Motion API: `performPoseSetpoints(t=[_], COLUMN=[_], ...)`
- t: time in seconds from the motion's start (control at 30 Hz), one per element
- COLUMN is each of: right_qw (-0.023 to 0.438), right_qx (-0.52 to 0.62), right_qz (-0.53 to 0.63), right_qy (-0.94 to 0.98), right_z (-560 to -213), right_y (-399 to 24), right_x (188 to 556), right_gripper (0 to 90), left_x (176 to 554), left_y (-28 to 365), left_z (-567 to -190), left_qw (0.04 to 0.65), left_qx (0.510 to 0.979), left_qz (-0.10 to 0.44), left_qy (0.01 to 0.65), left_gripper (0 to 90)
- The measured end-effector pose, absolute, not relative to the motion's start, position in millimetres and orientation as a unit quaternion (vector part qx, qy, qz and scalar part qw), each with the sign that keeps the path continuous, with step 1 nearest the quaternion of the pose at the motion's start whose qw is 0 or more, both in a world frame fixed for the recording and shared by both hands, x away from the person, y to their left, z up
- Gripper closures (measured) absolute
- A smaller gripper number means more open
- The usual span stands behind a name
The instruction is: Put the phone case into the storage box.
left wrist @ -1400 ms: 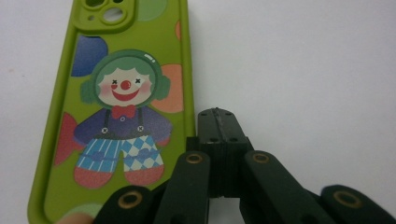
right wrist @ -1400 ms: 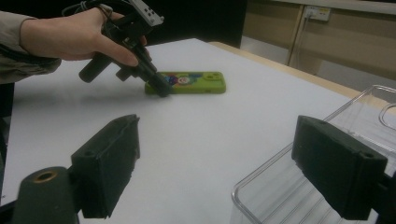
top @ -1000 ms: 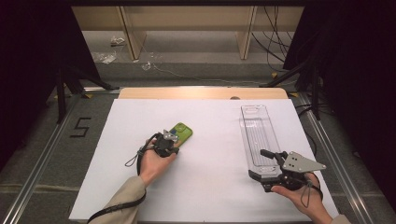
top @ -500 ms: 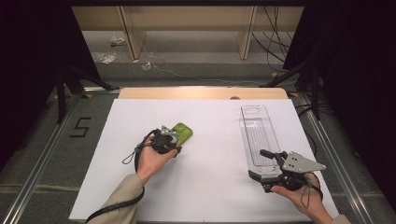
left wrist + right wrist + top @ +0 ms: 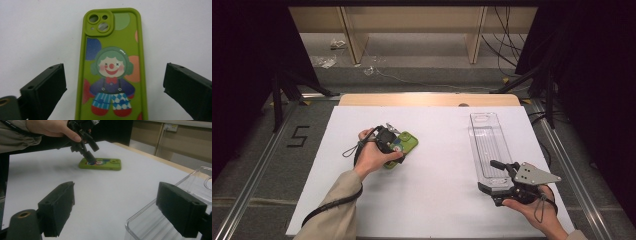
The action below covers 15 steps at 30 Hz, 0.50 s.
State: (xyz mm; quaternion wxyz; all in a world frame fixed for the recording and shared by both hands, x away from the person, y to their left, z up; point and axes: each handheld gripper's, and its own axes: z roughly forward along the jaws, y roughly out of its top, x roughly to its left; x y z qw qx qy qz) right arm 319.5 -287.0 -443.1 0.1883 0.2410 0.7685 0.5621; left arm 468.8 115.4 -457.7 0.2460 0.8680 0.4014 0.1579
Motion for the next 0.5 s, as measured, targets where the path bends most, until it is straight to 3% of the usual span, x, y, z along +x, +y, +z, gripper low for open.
performPoseSetpoints(t=[0.5], right_qw=[0.188], right_qx=[0.242], right_qz=[0.562], right_qy=[0.768], right_z=[-443.2], right_y=[-286.9], right_x=[319.7], right_gripper=[16.2], left_x=[486.8], left_y=[114.1], left_z=[-471.4], left_qw=[0.197], left_qx=[0.898], left_qz=[0.112], left_qy=[0.377], left_gripper=[0.9])
